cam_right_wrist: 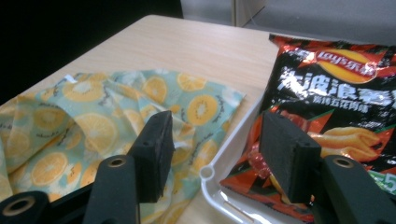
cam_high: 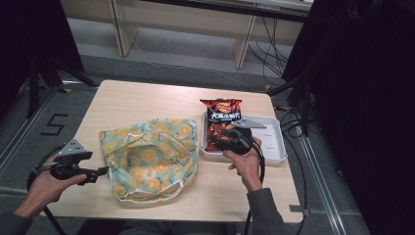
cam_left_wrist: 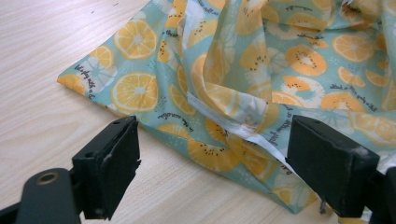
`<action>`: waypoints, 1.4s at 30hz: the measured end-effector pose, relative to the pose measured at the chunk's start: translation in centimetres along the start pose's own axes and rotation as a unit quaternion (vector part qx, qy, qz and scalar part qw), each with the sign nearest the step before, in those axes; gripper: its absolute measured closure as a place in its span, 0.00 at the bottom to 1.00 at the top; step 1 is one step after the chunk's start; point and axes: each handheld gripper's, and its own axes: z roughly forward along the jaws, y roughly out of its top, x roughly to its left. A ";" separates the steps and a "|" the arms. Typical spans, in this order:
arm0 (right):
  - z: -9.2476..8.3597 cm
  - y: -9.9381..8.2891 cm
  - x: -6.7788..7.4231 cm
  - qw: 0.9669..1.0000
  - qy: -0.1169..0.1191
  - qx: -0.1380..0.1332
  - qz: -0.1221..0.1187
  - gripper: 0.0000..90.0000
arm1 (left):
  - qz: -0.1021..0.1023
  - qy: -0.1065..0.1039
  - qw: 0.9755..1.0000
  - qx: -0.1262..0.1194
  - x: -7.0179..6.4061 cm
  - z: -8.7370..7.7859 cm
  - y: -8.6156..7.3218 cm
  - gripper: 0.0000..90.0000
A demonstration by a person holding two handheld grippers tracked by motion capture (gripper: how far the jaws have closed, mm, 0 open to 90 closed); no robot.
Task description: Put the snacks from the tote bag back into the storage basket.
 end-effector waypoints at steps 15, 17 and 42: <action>0.3 -1.9 1.6 1.000 0.015 0.019 -0.012 0.49 | -0.002 -0.003 1.000 -0.006 -0.1 0.0 0.3 0.18; 0.4 -2.2 1.8 1.000 0.019 0.021 -0.013 0.49 | 0.000 -0.007 1.000 -0.009 0.0 0.2 0.4 0.17; -0.8 -4.8 3.0 0.998 0.036 0.046 -0.037 0.47 | 0.017 -0.007 1.000 -0.003 -0.6 0.5 0.3 0.17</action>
